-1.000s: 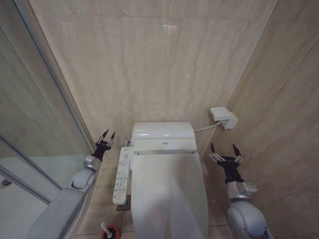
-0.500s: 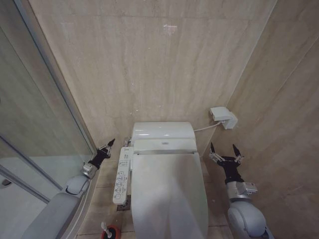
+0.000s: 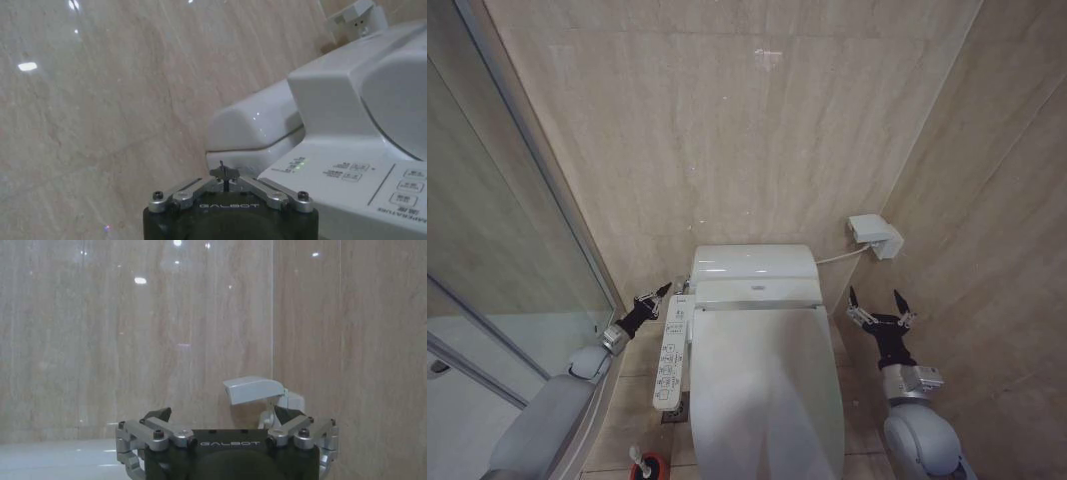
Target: Open the toilet lid, clean the toilet bowl with a toilet brush, close the toilet lid, and flush.
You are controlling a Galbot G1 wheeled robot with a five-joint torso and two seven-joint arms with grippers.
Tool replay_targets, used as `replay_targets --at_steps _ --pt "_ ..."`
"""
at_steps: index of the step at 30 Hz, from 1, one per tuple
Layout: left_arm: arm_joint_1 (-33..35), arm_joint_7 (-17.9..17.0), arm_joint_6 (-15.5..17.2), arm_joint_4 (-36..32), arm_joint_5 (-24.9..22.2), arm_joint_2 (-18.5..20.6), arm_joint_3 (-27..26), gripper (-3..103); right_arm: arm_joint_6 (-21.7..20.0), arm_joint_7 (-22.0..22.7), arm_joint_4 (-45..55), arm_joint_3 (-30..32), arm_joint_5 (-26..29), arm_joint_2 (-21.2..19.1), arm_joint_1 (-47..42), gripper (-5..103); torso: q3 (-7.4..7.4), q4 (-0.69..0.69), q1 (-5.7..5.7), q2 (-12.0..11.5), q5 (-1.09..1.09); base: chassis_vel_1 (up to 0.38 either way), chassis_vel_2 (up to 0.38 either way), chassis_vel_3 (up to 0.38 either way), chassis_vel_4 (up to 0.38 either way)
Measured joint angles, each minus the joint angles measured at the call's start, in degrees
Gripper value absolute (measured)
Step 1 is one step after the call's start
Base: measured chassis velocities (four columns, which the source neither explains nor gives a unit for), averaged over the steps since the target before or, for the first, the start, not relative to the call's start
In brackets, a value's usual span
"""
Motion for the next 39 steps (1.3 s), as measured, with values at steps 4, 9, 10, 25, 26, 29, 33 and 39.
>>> replay_targets --at_steps 4,9,10,25,26,29,33,39 --pt "-1.17 1.12 -0.55 1.62 -0.4 -0.21 0.77 0 0.0 0.0 0.0 0.0 0.0 0.0 0.0 100 0.0 0.01 0.0 0.0 0.0 0.0 0.0 0.0 0.0" --pt "-2.86 2.55 -1.34 3.67 -0.74 -0.61 1.77 0 0.0 0.0 0.0 0.0 0.0 0.0 0.0 100 0.0 0.01 0.0 0.0 0.01 0.0 0.0 0.0 0.0" --pt "-3.37 2.87 -1.67 4.29 -0.75 -0.85 1.97 0 0.0 0.0 0.0 0.0 0.0 0.0 0.0 100 0.0 0.01 0.0 0.0 0.01 0.0 0.0 0.0 0.0" --pt "-2.71 4.21 -2.72 5.87 -0.94 -2.75 1.06 0 0.0 0.0 0.0 0.0 0.0 0.0 0.0 100 -0.01 0.01 0.0 0.0 0.03 0.0 0.0 0.0 0.0" --pt "-2.5 4.33 -2.76 5.87 -0.95 -2.69 0.93 0 0.0 0.0 0.0 0.0 0.0 0.0 0.0 100 -0.01 0.01 0.0 0.0 0.02 0.0 0.0 0.0 0.0" --pt "-2.23 4.61 -2.79 5.88 -0.94 -2.61 0.7 0 0.0 0.0 0.0 0.0 0.0 0.0 0.0 100 0.0 0.01 0.0 0.0 0.01 0.0 0.0 0.0 0.0" --pt "-2.01 4.69 -2.81 5.89 -0.94 -2.77 0.37 0 0.0 0.0 0.0 0.0 0.0 0.0 0.0 100 -0.01 -0.01 0.0 0.0 0.02 0.0 0.0 0.0 0.0" --pt "-2.21 4.88 -2.82 6.68 -0.89 -3.44 0.34 0 0.0 0.0 0.0 0.0 0.0 0.0 0.0 100 -0.01 0.01 0.0 0.0 0.02 0.0 0.0 0.0 0.0"
